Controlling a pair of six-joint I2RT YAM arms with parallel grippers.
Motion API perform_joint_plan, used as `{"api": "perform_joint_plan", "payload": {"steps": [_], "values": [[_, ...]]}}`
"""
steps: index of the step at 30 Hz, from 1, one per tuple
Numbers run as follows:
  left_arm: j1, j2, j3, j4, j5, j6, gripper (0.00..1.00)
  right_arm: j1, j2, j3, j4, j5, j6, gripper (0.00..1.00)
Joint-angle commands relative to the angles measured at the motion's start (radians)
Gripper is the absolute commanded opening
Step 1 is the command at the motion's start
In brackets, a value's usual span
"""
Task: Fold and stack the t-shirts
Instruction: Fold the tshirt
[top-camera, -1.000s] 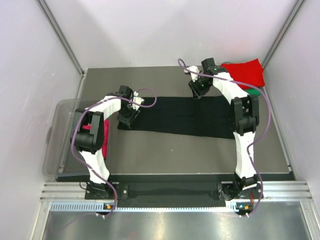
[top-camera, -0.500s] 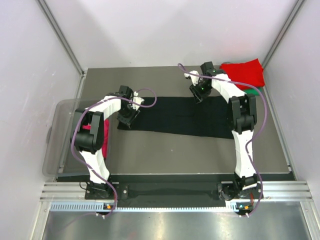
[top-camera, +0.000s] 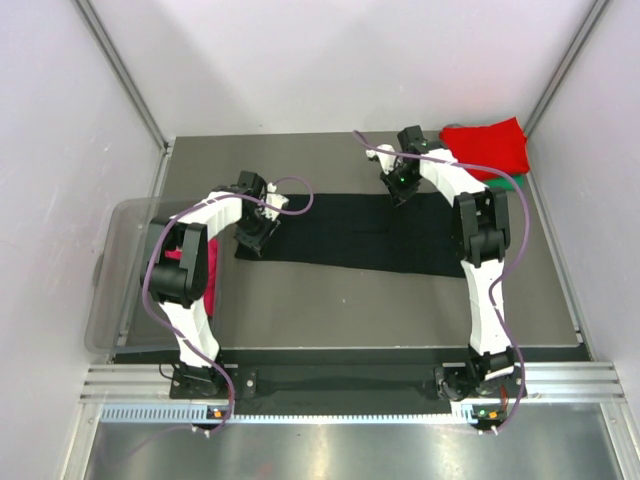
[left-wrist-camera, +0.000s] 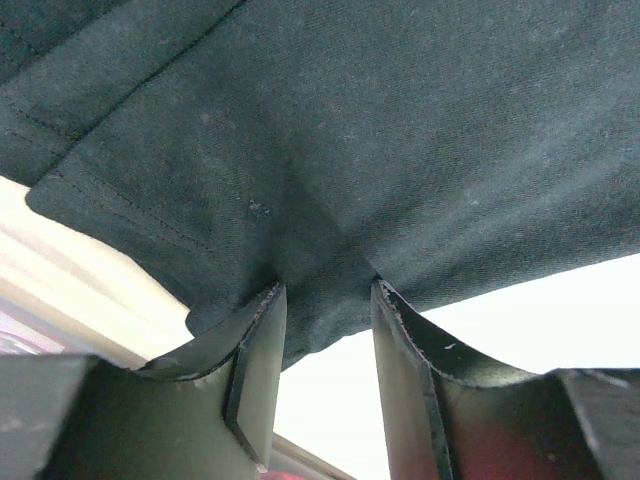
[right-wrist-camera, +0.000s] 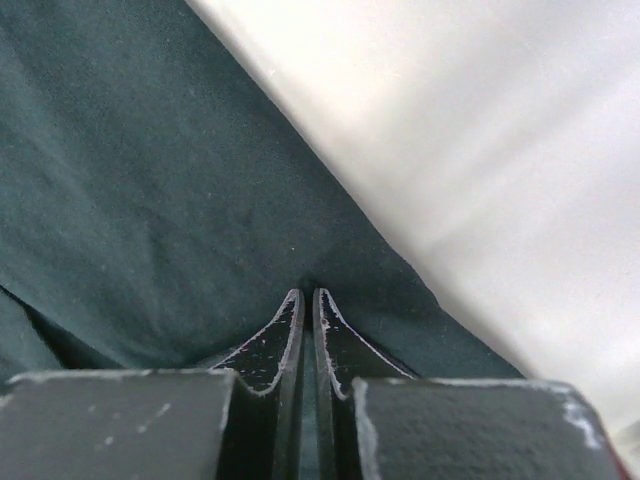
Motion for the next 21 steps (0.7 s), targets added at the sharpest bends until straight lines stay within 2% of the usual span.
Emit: {"api": "perform_joint_plan", "payload": {"steps": [1,7,16,18,20,21], "values": [[0.000,0.016,-0.033,-0.006,0.028,-0.013,0.45,0.031,-0.053,0.012,0.007,0.018,-0.014,0.01],[0.000,0.016,-0.034,-0.006,0.028,-0.012,0.45,0.068,-0.148,-0.057,0.047,0.059,-0.025,0.01],[0.000,0.009,-0.039,-0.003,0.033,-0.013,0.45,0.083,-0.151,-0.062,0.062,0.078,-0.031,0.01],[0.000,0.009,-0.041,-0.004,0.031,-0.012,0.45,0.084,-0.143,-0.059,0.064,0.087,-0.031,0.06],[0.000,-0.010,-0.039,-0.001,0.031,-0.010,0.44,0.084,-0.146,-0.065,0.082,0.119,-0.025,0.19],[0.000,-0.010,-0.038,-0.001,0.036,-0.007,0.44,0.084,-0.151,-0.065,0.082,0.119,-0.022,0.22]]}}
